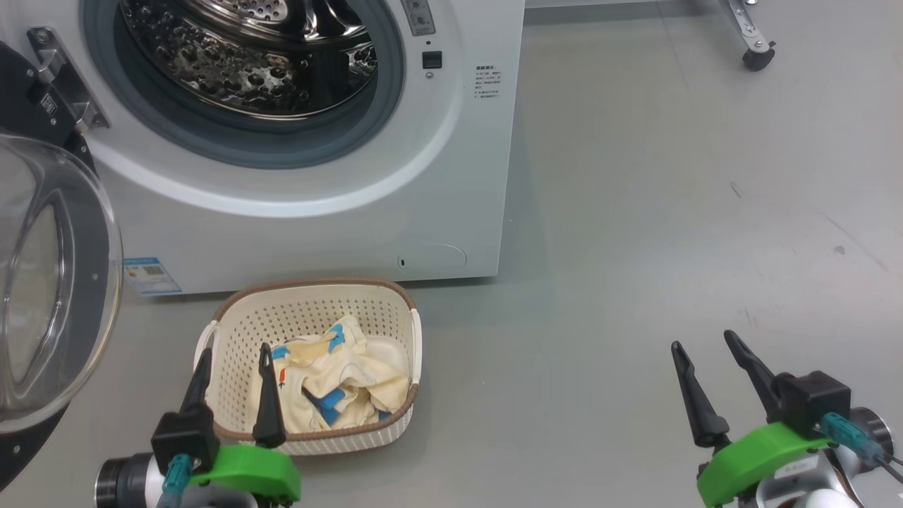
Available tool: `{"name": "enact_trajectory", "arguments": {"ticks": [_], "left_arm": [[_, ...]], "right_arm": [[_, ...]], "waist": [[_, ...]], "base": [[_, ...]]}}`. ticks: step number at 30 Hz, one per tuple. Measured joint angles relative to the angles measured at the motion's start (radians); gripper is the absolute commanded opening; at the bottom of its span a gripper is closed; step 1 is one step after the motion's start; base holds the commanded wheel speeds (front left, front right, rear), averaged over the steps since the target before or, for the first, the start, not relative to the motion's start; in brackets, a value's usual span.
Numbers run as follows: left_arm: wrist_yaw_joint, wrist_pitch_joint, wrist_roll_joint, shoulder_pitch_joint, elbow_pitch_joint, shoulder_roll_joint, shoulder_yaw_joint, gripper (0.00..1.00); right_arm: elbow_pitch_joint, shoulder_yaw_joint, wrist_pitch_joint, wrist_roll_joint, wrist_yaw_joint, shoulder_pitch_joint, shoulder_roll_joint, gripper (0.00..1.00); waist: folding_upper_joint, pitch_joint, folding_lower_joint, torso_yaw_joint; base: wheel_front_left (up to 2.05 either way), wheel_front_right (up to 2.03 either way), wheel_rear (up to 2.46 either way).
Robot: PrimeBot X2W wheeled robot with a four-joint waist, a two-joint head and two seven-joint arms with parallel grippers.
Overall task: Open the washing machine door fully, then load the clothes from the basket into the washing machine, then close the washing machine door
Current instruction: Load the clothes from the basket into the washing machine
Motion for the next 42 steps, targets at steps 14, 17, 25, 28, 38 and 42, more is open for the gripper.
{"name": "enact_trajectory", "arguments": {"ticks": [14, 17, 25, 28, 38, 42], "left_arm": [[-0.002, 0.0, 0.0, 0.0, 0.0, 0.005, -0.025, 1.0], [-0.001, 0.0, 0.0, -0.002, 0.0, 0.006, -0.025, 1.0], [0.018, 0.009, 0.001, -0.017, 0.015, 0.007, -0.025, 1.0], [0.019, 0.009, 0.001, -0.03, 0.013, 0.008, -0.025, 1.0], [0.022, 0.009, -0.003, -0.031, 0.016, 0.01, -0.027, 1.0], [0.022, 0.009, -0.003, -0.031, 0.023, 0.012, -0.028, 1.0]], "right_arm": [[0.002, 0.0, 0.0, 0.001, 0.0, 0.001, 0.0, 1.0], [0.002, -0.001, 0.0, 0.001, 0.0, 0.001, 0.0, 1.0], [0.002, -0.002, 0.0, 0.001, 0.0, -0.001, 0.0, 1.0], [0.0, -0.004, 0.0, 0.001, 0.0, -0.001, 0.0, 1.0], [0.001, -0.003, 0.0, 0.001, 0.0, -0.002, 0.0, 1.0], [0.002, -0.003, 0.0, 0.001, 0.0, -0.001, 0.0, 1.0]], "waist": [[0.0, 0.003, -0.0001, -0.003], [0.0, 0.005, 0.0, -0.002], [0.0, 0.011, 0.0004, 0.003], [0.0, 0.015, 0.0002, 0.005], [0.0, 0.019, 0.0, 0.007], [0.0, 0.012, 0.0, 0.005]], "base": [[0.65, -0.65, 0.0], [1.7, -1.7, 0.0], [1.94, -1.94, 0.0], [1.31, -1.31, 0.0], [0.45, -0.45, 0.0], [0.0, 0.0, 0.0]]}}
